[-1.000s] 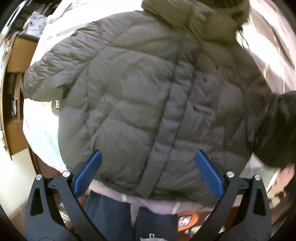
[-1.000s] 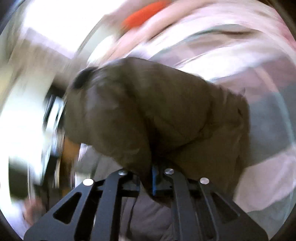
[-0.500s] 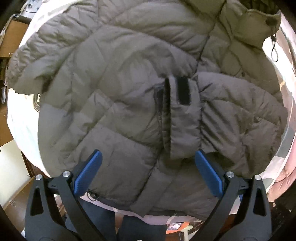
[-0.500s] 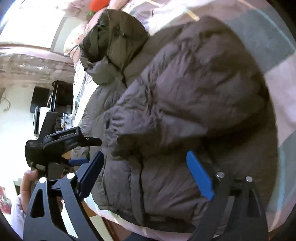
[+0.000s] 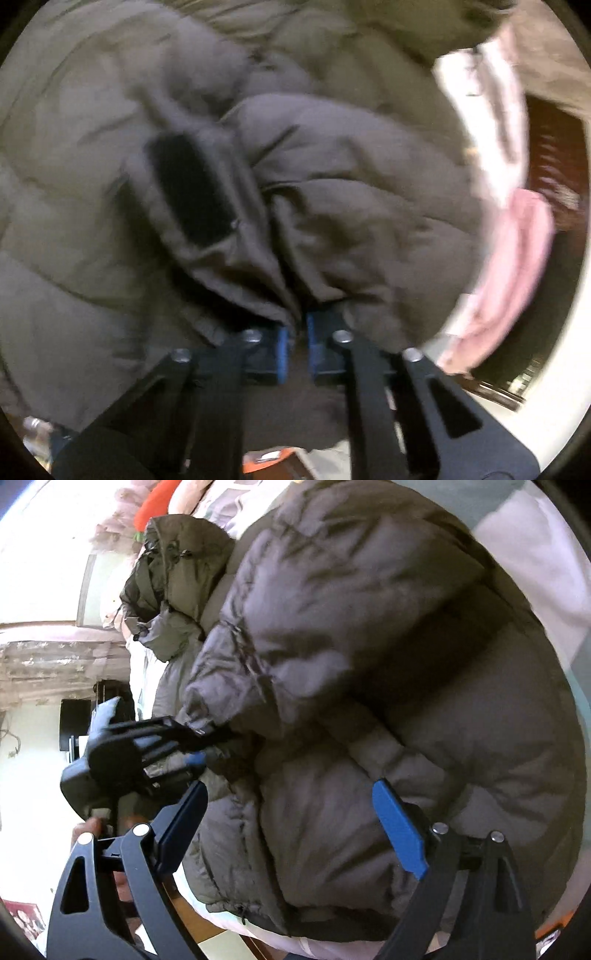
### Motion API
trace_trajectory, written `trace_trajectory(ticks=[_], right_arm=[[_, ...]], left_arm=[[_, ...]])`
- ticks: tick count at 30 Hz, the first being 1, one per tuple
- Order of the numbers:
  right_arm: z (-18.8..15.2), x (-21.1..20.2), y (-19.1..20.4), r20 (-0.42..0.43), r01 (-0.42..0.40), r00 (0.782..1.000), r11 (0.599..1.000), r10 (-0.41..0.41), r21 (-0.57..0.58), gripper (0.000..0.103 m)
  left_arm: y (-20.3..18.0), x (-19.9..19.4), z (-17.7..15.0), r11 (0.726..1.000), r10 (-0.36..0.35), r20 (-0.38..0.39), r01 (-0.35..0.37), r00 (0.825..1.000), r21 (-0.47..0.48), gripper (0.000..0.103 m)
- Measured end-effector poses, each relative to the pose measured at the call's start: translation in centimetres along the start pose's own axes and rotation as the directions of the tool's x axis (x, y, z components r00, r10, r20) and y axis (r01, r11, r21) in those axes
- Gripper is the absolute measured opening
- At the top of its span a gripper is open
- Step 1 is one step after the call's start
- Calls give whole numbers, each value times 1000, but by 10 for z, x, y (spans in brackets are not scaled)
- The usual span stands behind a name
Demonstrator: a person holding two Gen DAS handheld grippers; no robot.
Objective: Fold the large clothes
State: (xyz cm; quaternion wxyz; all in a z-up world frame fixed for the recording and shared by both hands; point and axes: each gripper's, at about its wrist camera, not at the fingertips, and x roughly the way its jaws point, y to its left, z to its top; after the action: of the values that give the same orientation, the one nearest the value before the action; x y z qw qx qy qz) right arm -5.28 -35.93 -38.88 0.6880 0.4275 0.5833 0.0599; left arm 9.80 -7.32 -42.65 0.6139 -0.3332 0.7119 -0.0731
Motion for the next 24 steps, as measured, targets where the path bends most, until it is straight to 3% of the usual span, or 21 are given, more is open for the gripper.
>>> trace_trajectory(ticks=[2,6,8,10,11,14,18,22,24], right_arm=[[1,-3,-6,6,6,1000,1000,-6,18,91],[5,-12,-10,37,-10,999,999,9,37,91],[7,-19,-12,67,-27,998,999,23,45,91],[9,-24,-19,98,-36,995,996,28,80,91],[10,-27,-23,114,-46,993,994,34,103,91],[18,-38,-44,181,-146,977,966,108,212,91],[38,-40,-73,244,-341,933,870,265,356,94],[65,-27,-84,240,-340,935,858,263,386,93],[81,-4,-85,138,-322,947,849,292,418,82]], left_arm=[[-12,-14,-1,998,-12,39,9,999,64,5],[-47,-55,19,977,26,169,-60,985,202,5],[-69,-77,20,955,50,247,-119,968,271,5],[-98,-101,14,907,84,350,-217,933,361,6],[-104,-110,13,899,81,370,-228,926,374,8],[-108,-109,20,923,73,337,-191,939,334,9],[-83,-85,23,946,101,274,-178,956,271,9],[-69,-61,24,948,148,256,-211,955,238,9],[-64,-57,29,947,165,253,-225,953,229,9]])
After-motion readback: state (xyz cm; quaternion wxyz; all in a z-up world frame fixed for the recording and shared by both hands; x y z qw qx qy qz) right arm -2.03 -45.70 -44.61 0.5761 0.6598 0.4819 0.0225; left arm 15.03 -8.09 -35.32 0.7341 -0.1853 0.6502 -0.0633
